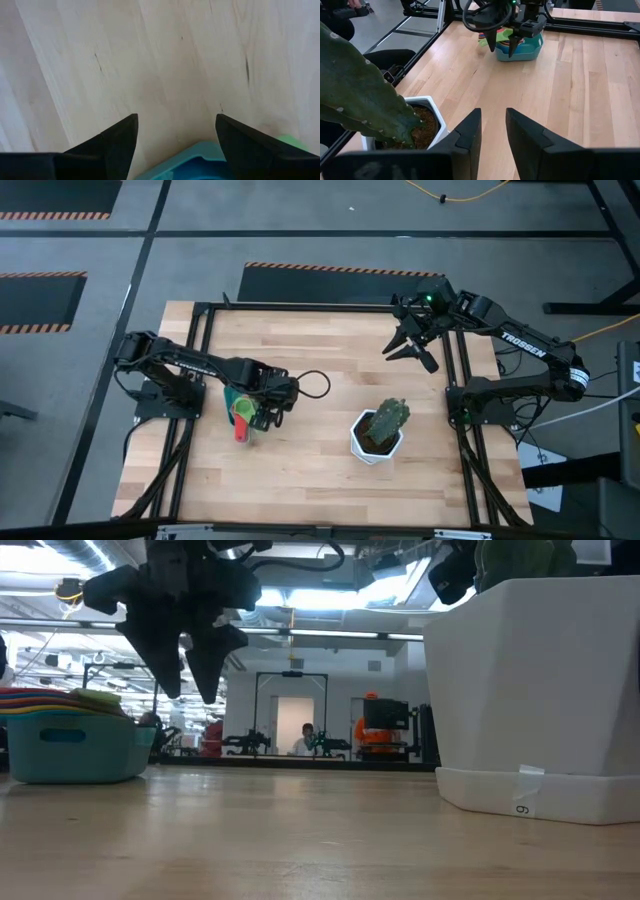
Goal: Nest measuring cups in basket
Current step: Adjust the green measuring cup
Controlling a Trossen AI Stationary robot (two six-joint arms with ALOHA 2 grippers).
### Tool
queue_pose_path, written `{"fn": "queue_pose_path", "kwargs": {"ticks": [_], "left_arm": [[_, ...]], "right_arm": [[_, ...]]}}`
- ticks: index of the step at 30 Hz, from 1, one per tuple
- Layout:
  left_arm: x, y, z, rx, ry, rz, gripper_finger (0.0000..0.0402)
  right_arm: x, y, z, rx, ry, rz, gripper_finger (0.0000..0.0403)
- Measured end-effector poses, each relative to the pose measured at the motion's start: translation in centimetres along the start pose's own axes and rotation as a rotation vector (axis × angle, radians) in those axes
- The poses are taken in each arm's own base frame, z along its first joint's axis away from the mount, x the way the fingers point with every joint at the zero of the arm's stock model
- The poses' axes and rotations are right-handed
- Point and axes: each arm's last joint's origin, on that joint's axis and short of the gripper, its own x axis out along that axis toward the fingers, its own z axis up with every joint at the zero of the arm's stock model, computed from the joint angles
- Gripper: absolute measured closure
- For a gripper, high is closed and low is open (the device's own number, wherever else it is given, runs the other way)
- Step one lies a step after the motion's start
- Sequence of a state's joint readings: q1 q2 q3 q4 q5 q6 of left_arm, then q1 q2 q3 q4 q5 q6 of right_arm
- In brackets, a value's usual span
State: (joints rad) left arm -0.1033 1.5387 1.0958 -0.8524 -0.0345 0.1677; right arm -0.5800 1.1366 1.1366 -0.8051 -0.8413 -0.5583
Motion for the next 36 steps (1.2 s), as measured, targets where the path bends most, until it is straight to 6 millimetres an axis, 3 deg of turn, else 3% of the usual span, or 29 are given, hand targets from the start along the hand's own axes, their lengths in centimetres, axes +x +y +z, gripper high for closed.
{"fn": "queue_pose_path", "kwargs": {"ticks": [13, 19, 28, 36], "left_arm": [[0.0, -1.1, 0.3, 0.038, -0.016, -0.007, 0.014], [1.1, -1.0, 0.8, 0.038, -0.008, -0.008, 0.014], [2.7, -1.9, 0.5, 0.058, 0.082, -0.089, 0.014], [2.6, -3.2, 0.0, 0.069, 0.147, -0.105, 0.014]], "right_arm": [[0.0, 0.0, 0.0, 0.0, 0.0, 0.0, 0.0308], [0.0, 0.0, 0.0, 0.001, 0.0, 0.0, 0.0308], [0.0, 0.1, -0.1, 0.007, 0.007, 0.007, 0.0308], [0.1, 0.1, -0.1, 0.009, 0.009, 0.009, 0.0308]]}}
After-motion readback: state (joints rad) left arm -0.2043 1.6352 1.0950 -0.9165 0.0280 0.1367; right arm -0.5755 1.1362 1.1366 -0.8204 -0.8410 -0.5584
